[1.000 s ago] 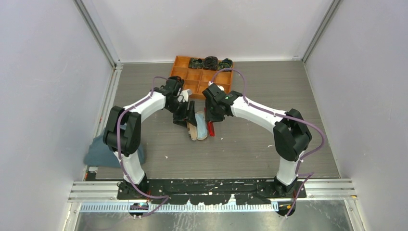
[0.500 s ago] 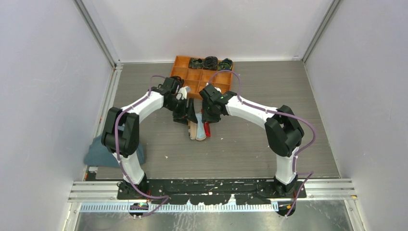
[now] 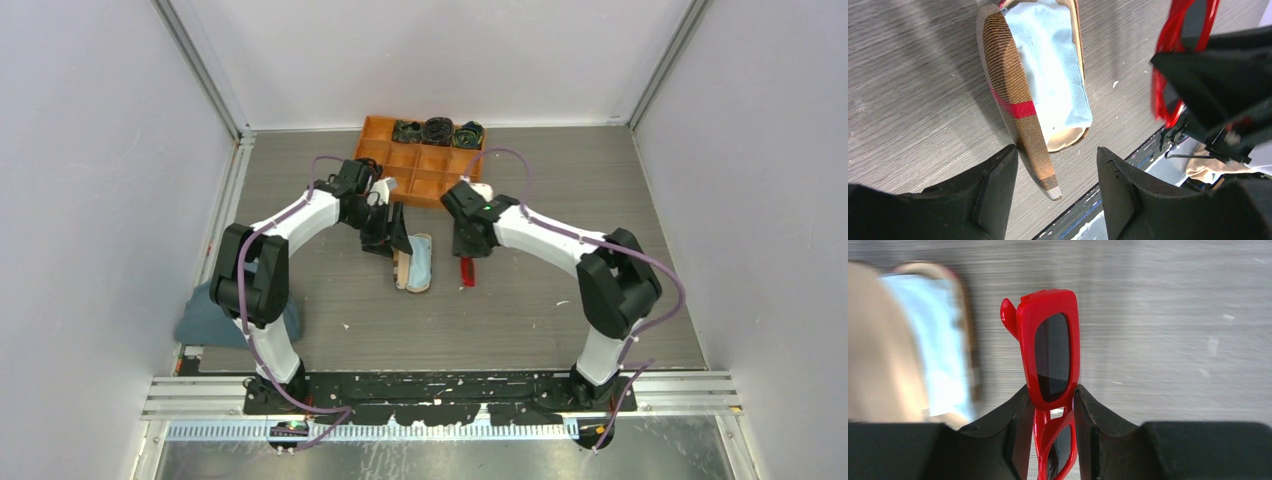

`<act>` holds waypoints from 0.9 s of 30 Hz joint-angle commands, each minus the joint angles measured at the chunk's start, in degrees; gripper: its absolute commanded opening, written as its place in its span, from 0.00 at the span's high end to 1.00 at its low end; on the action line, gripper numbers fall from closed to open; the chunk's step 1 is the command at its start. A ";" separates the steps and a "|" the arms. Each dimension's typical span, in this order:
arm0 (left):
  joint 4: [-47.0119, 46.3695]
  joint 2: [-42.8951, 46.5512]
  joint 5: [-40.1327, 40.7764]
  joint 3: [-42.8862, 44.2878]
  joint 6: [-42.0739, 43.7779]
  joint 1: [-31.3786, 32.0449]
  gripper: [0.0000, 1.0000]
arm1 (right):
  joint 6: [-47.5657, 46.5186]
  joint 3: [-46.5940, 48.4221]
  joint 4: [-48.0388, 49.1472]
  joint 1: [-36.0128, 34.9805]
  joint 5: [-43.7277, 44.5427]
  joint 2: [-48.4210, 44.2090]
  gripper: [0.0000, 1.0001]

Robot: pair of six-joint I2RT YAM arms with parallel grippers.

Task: Organize the sunglasses
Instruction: Place the sunglasses at the center of the board.

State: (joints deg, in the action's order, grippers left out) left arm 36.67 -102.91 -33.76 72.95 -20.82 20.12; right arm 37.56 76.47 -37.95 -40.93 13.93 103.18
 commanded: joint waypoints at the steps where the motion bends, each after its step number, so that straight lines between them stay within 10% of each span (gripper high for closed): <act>1: -0.54 2.54 -1.62 0.70 0.08 -0.34 0.40 | -0.75 -9.25 -1.70 6.93 5.82 -6.66 0.60; 8: 0.16 2.21 -1.02 0.93 0.58 -0.34 0.40 | -1.26 -17.79 1.41 12.07 2.35 -8.34 0.55; 16: 0.10 2.84 -1.29 1.06 0.08 -0.34 0.40 | -0.43 -17.52 2.55 13.12 -4.44 -9.37 0.28; 27: 0.34 3.20 -1.84 1.28 0.08 -0.34 0.40 | 3.26 -25.99 3.57 14.49 -9.66 -19.66 0.26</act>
State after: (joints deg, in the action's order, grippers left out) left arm 36.95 -102.32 -33.80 72.95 -20.67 20.12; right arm 38.35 52.75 -35.35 -26.48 6.50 86.24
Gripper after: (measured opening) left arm 0.600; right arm 0.739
